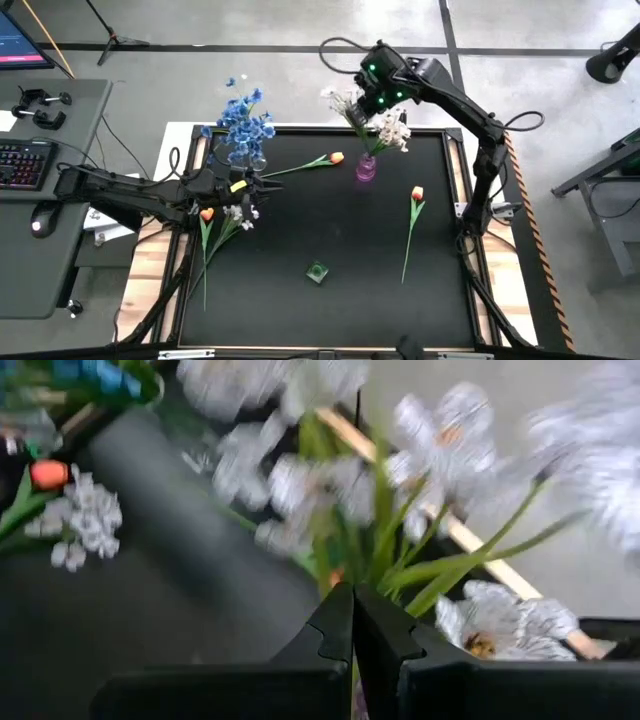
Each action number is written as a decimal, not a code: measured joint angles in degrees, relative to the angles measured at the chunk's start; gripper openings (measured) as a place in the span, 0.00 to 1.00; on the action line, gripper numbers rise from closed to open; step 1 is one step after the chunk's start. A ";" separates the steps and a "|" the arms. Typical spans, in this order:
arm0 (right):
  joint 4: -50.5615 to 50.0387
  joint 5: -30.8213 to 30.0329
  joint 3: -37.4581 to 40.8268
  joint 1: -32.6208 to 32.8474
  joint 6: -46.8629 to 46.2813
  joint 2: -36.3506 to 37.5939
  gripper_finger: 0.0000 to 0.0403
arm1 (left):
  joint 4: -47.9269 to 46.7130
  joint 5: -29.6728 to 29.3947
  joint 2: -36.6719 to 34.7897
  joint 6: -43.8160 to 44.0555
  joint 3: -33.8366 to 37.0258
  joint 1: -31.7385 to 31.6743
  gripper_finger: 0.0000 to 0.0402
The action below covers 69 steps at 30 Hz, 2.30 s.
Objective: Sort flowers into vase by color
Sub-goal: Put the top white flowers into the pink vase
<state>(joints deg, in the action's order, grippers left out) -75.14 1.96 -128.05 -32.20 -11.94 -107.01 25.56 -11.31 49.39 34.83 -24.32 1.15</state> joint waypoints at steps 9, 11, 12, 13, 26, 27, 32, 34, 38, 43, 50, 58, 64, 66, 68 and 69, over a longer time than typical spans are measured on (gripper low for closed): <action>0.79 -5.37 -0.15 2.57 -1.15 1.81 0.00 | 0.01 0.00 0.00 0.51 0.00 0.00 0.30; 1.89 -8.54 -0.57 3.37 -1.41 3.74 0.00 | 0.00 0.00 -0.01 0.51 0.00 0.00 0.30; 1.93 -11.07 -0.61 3.79 -1.66 4.85 0.00 | 0.00 0.00 0.00 0.51 0.00 0.00 0.30; 1.52 -13.63 -0.61 4.25 -1.95 5.97 0.00 | 0.00 0.00 0.00 0.51 0.00 0.00 0.30; -9.59 -13.23 -0.50 10.91 -5.94 11.43 0.00 | -0.02 0.00 0.00 0.28 0.00 0.00 0.30; -9.11 -14.15 -0.50 12.94 -6.06 11.15 0.00 | -0.01 0.00 -0.01 0.08 0.00 0.00 0.30; -6.52 -23.64 -0.50 23.76 -8.96 8.01 0.00 | 0.00 -0.68 0.00 0.07 0.00 0.00 0.30; -6.56 -28.08 -0.50 27.57 -10.46 5.97 0.00 | -0.01 -1.23 0.00 0.07 0.00 0.00 0.30; -9.23 -35.91 -0.48 33.67 -13.65 0.54 0.00 | 0.00 -1.44 0.00 0.00 0.00 0.00 0.30; -14.52 -39.84 0.52 36.88 -20.50 -4.34 0.00 | 0.00 -1.50 0.00 -0.15 0.00 0.00 0.30; 2.00 -35.67 24.11 36.57 -27.84 2.55 0.00 | 0.04 -1.04 0.00 0.09 0.00 0.00 0.30; 19.39 -33.05 38.53 30.00 -35.11 9.02 0.00 | 0.11 -0.87 0.00 0.71 0.00 0.02 0.30; 17.22 -34.92 34.97 25.31 -35.39 4.32 0.00 | 0.09 -0.87 0.00 1.22 0.00 0.02 0.30; 17.14 -36.74 32.90 25.33 -33.81 3.17 0.00 | 0.09 -0.87 -0.02 1.74 0.00 0.02 0.30; 16.57 -38.16 31.42 25.34 -32.46 2.58 0.00 | 0.09 -0.87 -0.02 2.04 0.00 0.02 0.30; 16.43 -38.45 30.91 25.37 -31.76 2.53 0.01 | 0.07 -0.87 -0.01 2.06 0.00 0.02 0.30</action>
<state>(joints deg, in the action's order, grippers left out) -58.71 -36.49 -97.14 -6.83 -43.70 -104.49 25.63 -12.19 49.38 36.88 -24.32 1.17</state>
